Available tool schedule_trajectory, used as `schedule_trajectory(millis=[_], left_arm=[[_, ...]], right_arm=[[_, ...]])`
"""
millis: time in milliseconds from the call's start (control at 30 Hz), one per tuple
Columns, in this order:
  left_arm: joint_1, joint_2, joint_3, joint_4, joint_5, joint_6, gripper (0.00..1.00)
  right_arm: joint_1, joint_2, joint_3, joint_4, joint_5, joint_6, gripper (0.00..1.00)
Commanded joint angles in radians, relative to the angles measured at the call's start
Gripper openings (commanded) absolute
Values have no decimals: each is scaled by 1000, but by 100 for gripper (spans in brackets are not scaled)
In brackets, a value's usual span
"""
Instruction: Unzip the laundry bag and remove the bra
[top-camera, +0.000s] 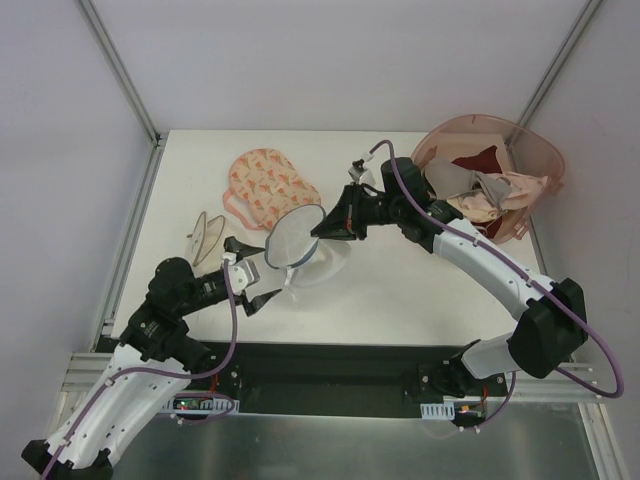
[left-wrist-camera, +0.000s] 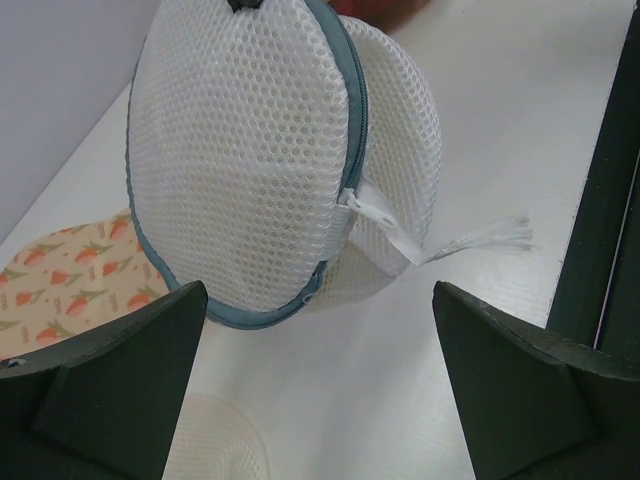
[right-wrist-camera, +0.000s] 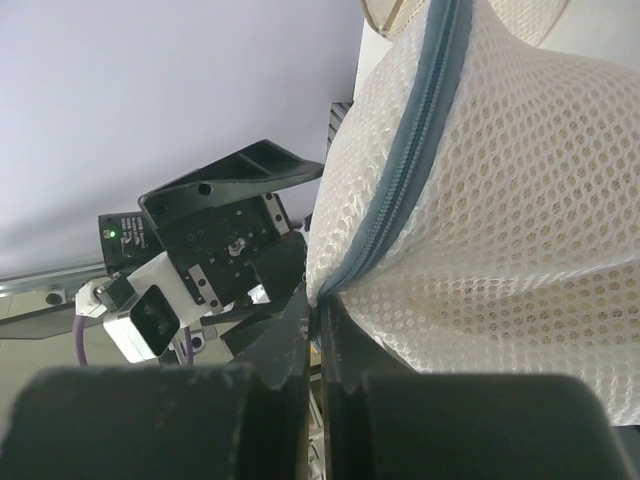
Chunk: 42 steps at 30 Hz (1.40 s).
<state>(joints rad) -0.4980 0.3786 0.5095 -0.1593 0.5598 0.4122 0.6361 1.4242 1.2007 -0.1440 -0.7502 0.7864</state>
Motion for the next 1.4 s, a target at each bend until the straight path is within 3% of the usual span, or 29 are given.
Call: schedule_trajectory(millis=[0,233,300,433,467,533,633,667,700,733,767,833,967,1067,1200,1333,1367], left_arm=[[-14,68,3,110,-6,34,95],[-16,114,-11,202,-76,20,89],[-16,155,-8,207,-70,33,79],[-19,229,24,204,-32,16,38],[-19,236,27,204,-26,11,19],[-19,237,37,204,-31,-3,0],[-19,211,47,201,-26,-35,0],[-19,201,52,199,-29,-55,0],[-19,189,66,185,-44,-108,0],[-19,184,78,164,-57,-142,0],[-19,184,96,130,-76,-180,0],[-19,209,162,28,-150,-310,0],[-19,295,238,-114,-191,-476,0],[-19,347,256,-149,-216,-622,0],[-20,379,256,-190,-297,-774,0],[-22,390,270,-253,-336,-796,0],[-22,393,274,-270,-339,-799,0]], right_arm=[[-7,-34,36,73,-52,39,1],[-6,-42,20,100,-63,54,1],[-6,-42,10,121,-73,71,1],[-7,-54,-7,138,-81,71,1],[-7,-56,-10,136,-83,73,1],[-12,-59,-19,130,-86,65,1],[-23,-67,-7,13,-40,-40,2],[-23,-79,8,-46,-11,-106,8],[-16,-91,28,-127,108,-166,32],[-9,-106,54,-269,191,-217,46],[-1,-158,60,-320,275,-295,71],[31,-227,44,-405,516,-323,83],[114,-424,-36,-428,900,-337,88],[215,-511,-84,-413,1046,-354,80],[460,-441,-31,-462,1258,-400,74],[663,-233,117,-604,1477,-441,68],[709,-199,138,-605,1494,-453,62]])
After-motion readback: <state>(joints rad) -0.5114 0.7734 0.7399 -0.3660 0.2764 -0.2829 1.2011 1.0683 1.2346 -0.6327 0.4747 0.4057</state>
